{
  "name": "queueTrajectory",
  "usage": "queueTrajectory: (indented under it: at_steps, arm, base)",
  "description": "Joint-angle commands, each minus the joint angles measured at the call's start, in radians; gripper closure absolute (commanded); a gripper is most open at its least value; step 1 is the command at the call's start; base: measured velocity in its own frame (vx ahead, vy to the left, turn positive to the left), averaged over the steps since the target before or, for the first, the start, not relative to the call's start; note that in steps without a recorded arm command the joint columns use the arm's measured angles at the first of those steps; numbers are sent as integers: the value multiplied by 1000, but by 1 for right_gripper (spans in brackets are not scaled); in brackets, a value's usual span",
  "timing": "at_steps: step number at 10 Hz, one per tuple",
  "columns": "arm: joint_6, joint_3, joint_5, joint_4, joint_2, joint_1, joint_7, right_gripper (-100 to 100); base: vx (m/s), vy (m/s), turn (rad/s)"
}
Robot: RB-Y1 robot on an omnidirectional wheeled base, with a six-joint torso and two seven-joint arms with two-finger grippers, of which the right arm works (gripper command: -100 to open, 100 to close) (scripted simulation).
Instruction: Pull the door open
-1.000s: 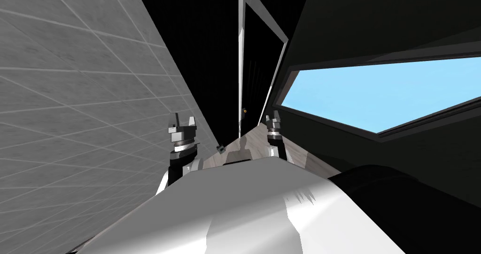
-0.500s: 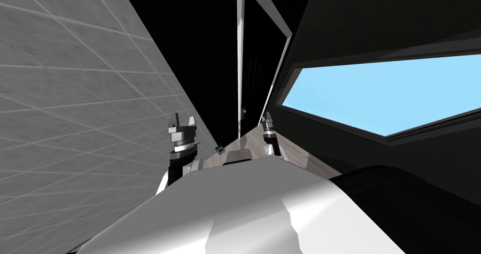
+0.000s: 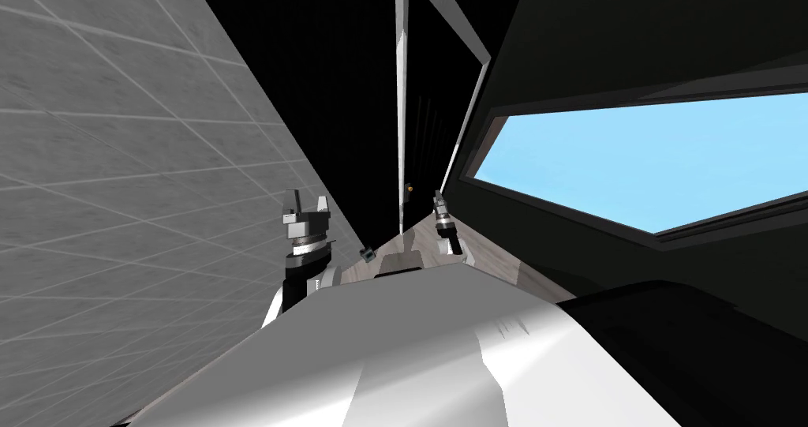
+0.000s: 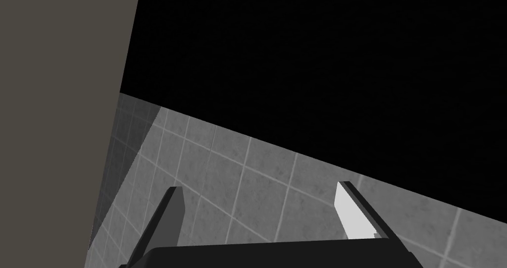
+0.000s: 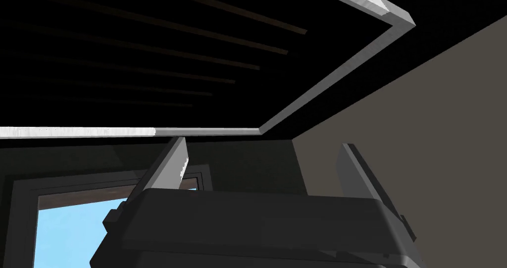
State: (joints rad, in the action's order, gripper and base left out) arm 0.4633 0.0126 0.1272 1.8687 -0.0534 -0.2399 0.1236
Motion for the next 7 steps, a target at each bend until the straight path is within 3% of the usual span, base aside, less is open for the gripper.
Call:
queueTrajectory:
  at_steps: [1, 2, 3, 4, 5, 6, 7]
  arm:
    - [9, -3, 11, -47, -9, 10, 24, -100]
    - [17, -10, 32, -78, -20, 42, 60, -100]
    - [17, -10, 32, -102, -20, 42, 60, -100]
    - [25, -16, 54, -141, -31, 75, 97, -100]
    - [25, -16, 54, -160, -31, 75, 97, -100]
    - [34, -23, 76, -192, -42, 109, 135, -100]
    - [34, -23, 76, -218, -42, 109, 135, -100]
  base:
    - [54, -46, 23]
    - [44, -38, 12]
    - [38, -31, 7]
    - [55, -38, 12]
    - [47, -27, 12]
    - [50, -40, 8]
    - [43, -37, 14]
